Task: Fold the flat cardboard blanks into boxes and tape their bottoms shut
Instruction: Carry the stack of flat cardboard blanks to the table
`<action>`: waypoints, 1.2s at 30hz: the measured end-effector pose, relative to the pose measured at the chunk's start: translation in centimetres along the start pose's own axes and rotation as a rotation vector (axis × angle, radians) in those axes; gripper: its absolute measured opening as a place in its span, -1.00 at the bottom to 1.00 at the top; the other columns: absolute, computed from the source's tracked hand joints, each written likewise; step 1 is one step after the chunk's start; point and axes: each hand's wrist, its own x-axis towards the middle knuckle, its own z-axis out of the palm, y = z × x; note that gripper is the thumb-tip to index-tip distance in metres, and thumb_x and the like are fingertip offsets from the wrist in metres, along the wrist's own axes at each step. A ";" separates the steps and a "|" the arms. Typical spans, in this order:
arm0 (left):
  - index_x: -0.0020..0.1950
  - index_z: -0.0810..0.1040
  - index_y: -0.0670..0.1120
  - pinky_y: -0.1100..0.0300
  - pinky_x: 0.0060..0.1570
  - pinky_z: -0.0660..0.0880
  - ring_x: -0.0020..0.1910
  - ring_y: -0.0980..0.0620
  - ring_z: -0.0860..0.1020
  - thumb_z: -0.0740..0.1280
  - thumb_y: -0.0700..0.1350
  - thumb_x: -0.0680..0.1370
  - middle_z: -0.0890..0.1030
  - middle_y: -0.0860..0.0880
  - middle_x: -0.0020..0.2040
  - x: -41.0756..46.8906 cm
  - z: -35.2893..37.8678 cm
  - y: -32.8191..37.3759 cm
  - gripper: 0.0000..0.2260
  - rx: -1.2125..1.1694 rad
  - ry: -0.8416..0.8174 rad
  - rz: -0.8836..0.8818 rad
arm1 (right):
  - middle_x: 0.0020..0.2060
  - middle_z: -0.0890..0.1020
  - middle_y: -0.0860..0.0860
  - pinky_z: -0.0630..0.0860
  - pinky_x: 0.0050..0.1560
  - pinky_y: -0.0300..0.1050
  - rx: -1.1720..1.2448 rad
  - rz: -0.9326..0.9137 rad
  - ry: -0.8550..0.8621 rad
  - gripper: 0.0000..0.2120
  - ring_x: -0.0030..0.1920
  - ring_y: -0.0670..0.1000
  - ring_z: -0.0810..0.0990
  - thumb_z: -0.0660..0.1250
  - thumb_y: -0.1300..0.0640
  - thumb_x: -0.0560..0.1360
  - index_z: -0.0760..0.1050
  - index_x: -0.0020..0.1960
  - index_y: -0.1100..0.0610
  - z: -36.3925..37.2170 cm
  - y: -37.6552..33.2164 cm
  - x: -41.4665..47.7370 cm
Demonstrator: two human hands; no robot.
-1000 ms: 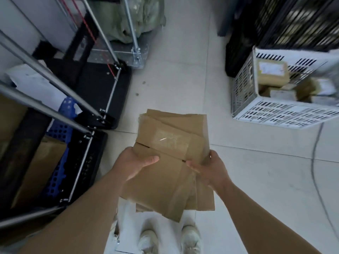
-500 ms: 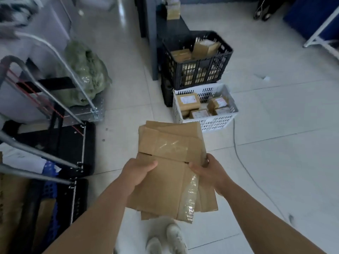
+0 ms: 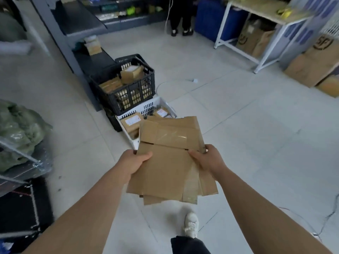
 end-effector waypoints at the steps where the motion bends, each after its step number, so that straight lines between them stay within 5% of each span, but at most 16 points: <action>1: 0.07 0.61 -0.15 0.05 -0.08 0.57 -0.08 -0.12 0.65 0.49 0.04 0.45 0.68 -0.10 -0.05 0.2 1.3 1.5 -0.68 0.013 -0.023 0.013 | -0.01 0.60 -0.01 0.59 0.06 0.06 0.015 0.016 0.024 -0.54 0.00 0.05 0.61 0.48 -0.11 0.40 0.40 0.14 0.10 -1.7 0.0 0.4; 13: 0.10 0.57 -0.06 -0.04 0.03 0.56 -0.03 -0.11 0.63 0.51 0.08 0.41 0.66 -0.08 0.00 7.5 21.5 20.8 -0.64 0.084 -0.177 0.150 | -0.03 0.59 -0.12 0.51 -0.19 -0.20 0.219 -0.013 0.128 -0.54 -0.06 -0.10 0.61 0.51 -0.07 0.38 0.40 0.16 0.03 -23.9 -1.2 12.0; 26: 0.00 0.64 -0.09 -0.08 0.09 0.56 -0.04 -0.12 0.65 0.52 0.04 0.39 0.69 -0.08 -0.04 21.0 39.0 39.1 -0.71 0.122 -0.276 0.243 | 0.00 0.64 -0.11 0.59 0.01 -0.07 0.240 -0.025 0.306 -0.44 -0.03 -0.05 0.64 0.56 -0.06 0.32 0.48 0.25 0.04 -40.6 -3.6 31.9; 36: 0.00 0.64 -0.08 -0.07 0.12 0.52 -0.02 -0.10 0.62 0.47 0.08 0.43 0.68 -0.05 -0.04 33.9 50.2 59.0 -0.73 0.247 -0.337 0.351 | -0.08 0.57 -0.20 0.50 -0.07 -0.19 0.235 -0.004 0.458 -0.52 -0.06 -0.13 0.59 0.53 -0.09 0.35 0.41 0.16 -0.04 -52.0 -11.3 49.6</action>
